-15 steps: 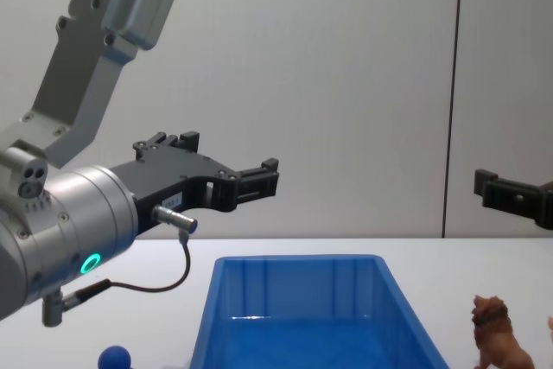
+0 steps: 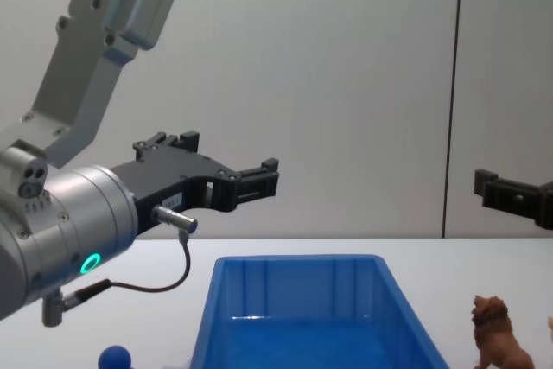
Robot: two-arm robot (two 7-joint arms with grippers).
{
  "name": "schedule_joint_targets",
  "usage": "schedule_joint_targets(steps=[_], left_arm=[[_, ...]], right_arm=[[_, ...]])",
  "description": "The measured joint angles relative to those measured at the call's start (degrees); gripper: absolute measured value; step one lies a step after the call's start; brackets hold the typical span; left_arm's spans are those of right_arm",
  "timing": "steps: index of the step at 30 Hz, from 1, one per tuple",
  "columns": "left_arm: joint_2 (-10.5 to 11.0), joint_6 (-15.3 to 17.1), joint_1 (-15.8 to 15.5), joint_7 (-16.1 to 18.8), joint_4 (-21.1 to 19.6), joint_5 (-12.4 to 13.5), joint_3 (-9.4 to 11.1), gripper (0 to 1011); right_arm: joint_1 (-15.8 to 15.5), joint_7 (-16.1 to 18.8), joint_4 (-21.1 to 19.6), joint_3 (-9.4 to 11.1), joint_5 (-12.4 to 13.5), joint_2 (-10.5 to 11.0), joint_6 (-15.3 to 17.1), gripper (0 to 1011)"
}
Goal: Pick up the two dolls from the table and place them into the box.
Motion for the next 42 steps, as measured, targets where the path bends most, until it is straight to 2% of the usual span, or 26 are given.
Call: schedule_joint_targets(steps=[26,42], left_arm=[[0.0,0.0,0.0,0.0,0.0,0.0,0.0,1001],[0.0,0.0,0.0,0.0,0.0,0.0,0.0,1001]], right_arm=[[-0.1,-0.4,-0.4,0.0,0.0,0.0,0.4,999],[-2.6,-6.0,-3.2,1.2,0.9,0.8,6.6,999]])
